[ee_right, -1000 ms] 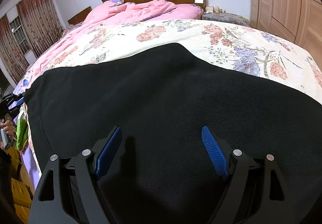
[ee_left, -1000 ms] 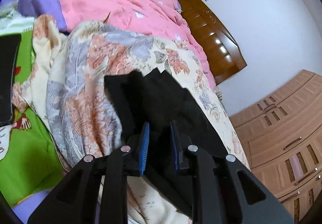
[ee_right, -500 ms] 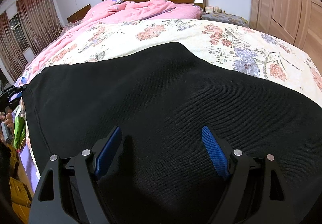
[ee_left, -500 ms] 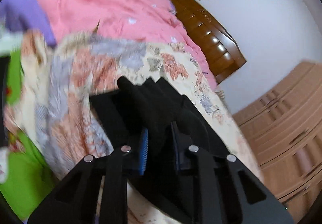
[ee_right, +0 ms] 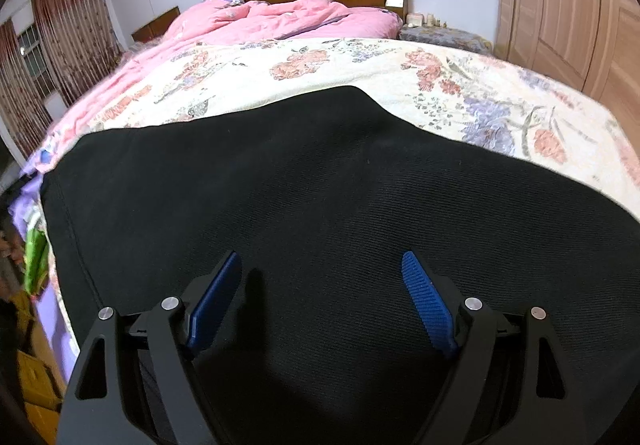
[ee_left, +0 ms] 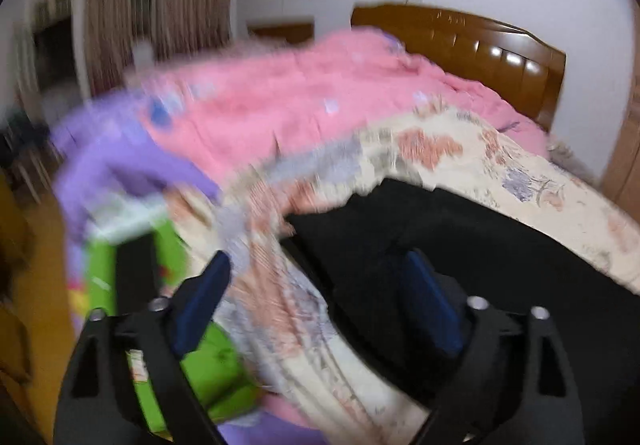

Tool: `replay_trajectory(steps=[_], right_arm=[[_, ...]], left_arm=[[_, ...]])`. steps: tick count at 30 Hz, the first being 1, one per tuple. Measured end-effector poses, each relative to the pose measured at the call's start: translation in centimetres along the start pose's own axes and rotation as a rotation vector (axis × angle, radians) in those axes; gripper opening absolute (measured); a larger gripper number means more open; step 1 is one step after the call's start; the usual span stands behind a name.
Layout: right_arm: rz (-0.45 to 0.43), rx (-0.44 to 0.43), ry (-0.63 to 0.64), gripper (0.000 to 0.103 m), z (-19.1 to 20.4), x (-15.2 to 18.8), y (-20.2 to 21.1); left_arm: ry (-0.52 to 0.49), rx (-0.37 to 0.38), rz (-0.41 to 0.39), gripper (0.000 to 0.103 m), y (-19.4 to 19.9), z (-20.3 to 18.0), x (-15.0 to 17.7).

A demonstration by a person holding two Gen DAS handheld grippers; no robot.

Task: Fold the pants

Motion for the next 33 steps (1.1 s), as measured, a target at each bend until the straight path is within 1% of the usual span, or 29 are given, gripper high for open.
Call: replay_trajectory(steps=[1,2,3,4,5,6,7,8,9,10,11,12,13,14,15,16,19,21,22,23,24,25,26,27,28,29,31,33], right_arm=[[-0.005,-0.017,0.017,0.081,0.8,-0.1,0.3],[-0.012,-0.048,0.044,0.081,2.5,-0.3,0.7],[-0.016,-0.076,0.083,0.082,4.4,-0.5,0.9],[-0.018,-0.087,0.127,0.083,6.1,-0.6,1.0],[-0.021,-0.087,0.198,0.088,8.3,-0.7,1.0],[-0.022,-0.075,0.27,0.088,10.2,-0.7,0.9],[-0.012,-0.063,0.32,0.088,11.4,-0.5,0.6],[0.013,-0.05,0.371,0.088,12.6,-0.2,0.0],[0.034,-0.043,0.39,0.088,13.0,0.1,-0.5],[0.076,-0.038,0.399,0.088,13.2,0.9,-1.3],[0.107,-0.045,0.387,0.088,12.8,1.6,-1.8],[0.108,-0.091,0.333,0.088,12.0,2.0,-1.7],[0.145,-0.135,0.281,0.088,11.1,2.5,-1.8],[0.135,-0.15,0.283,0.09,10.6,2.9,-1.4],[0.13,-0.142,0.311,0.09,10.2,3.5,-1.0],[0.126,-0.143,0.306,0.09,9.8,3.9,-0.6],[0.134,-0.163,0.289,0.09,8.7,4.6,0.7],[0.137,-0.173,0.303,0.089,8.3,4.4,2.1],[0.096,-0.155,0.309,0.089,7.4,3.8,3.4],[0.054,-0.137,0.304,0.091,6.5,3.1,4.6],[0.021,-0.118,0.29,0.091,5.1,2.5,5.4],[-0.002,-0.084,0.256,0.091,3.0,1.5,5.8],[-0.001,-0.053,0.222,0.091,1.2,1.0,5.7],[0.013,-0.008,0.162,0.091,-1.5,0.5,5.2],[0.022,0.014,0.122,0.091,-3.3,0.2,4.8],[0.029,0.023,0.076,0.091,-5.4,-0.1,4.4],[0.046,0.029,0.03,0.091,-8.3,-0.6,3.3],[0.089,0.075,0.001,0.091,-11.4,-0.9,2.1]], left_arm=[[-0.072,0.02,-0.047,0.099,1.8,-1.7,-0.1],[-0.15,0.06,-0.076,0.101,3.3,-3.7,0.0],[-0.228,0.096,-0.082,0.101,4.2,-5.8,0.4],[-0.302,0.128,-0.072,0.101,4.8,-7.8,1.1],[-0.39,0.165,-0.046,0.101,4.9,-10.3,2.0],[-0.458,0.189,-0.016,0.101,4.7,-12.3,2.9],[-0.501,0.202,0.01,0.101,4.3,-13.7,3.6],[-0.561,0.211,0.056,0.101,3.4,-15.5,4.7],[-0.586,0.212,0.093,0.101,2.6,-16.4,5.5],[-0.602,0.21,0.14,0.102,1.5,-17.1,6.3],[-0.572,0.211,0.128,0.102,1.1,-17.0,6.3],[-0.542,0.213,0.139,0.102,0.6,-16.7,6.3],[-0.503,0.237,0.173,0.102,0.1,-16.3,6.2],[-0.433,0.278,0.231,0.102,-0.7,-15.6,6.1],[-0.411,0.29,0.247,0.102,-1.1,-15.3,6.1],[-0.417,0.288,0.241,0.102,-1.3,-15.2,6.1],[-0.409,0.269,0.237,0.102,-1.6,-15.2,6.1],[-0.415,0.23,0.25,0.102,-1.1,-15.8,6.0],[-0.427,0.194,0.255,0.099,-0.3,-16.3,5.8],[-0.438,0.192,0.235,0.096,1.0,-17.1,5.3],[-0.438,0.236,0.206,0.096,2.5,-18.2,4.7],[-0.433,0.308,0.177,0.097,4.3,-19.8,4.0],[-0.433,0.367,0.166,0.098,5.6,-21.2,3.5],[-0.459,0.449,0.162,0.099,7.4,-23.8,3.4],[-0.499,0.51,0.161,0.101,8.6,-26.3,3.5],[-0.553,0.59,0.17,0.101,10.0,-29.9,4.0],[-0.616,0.682,0.207,0.101,10.9,-35.0,5.2],[-0.69,0.762,0.23,0.101,11.6,-40.7,6.9]])
Point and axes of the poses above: each gripper's, at about its wrist camera, not at the fingertips, and y roughly against the way its jaws point, z to its left, x to its underside, the point moved 5 cm from there along -y, roughly the way its jaws point, and after that the axes turned 1 degree about -x, right-handed, at the moved point
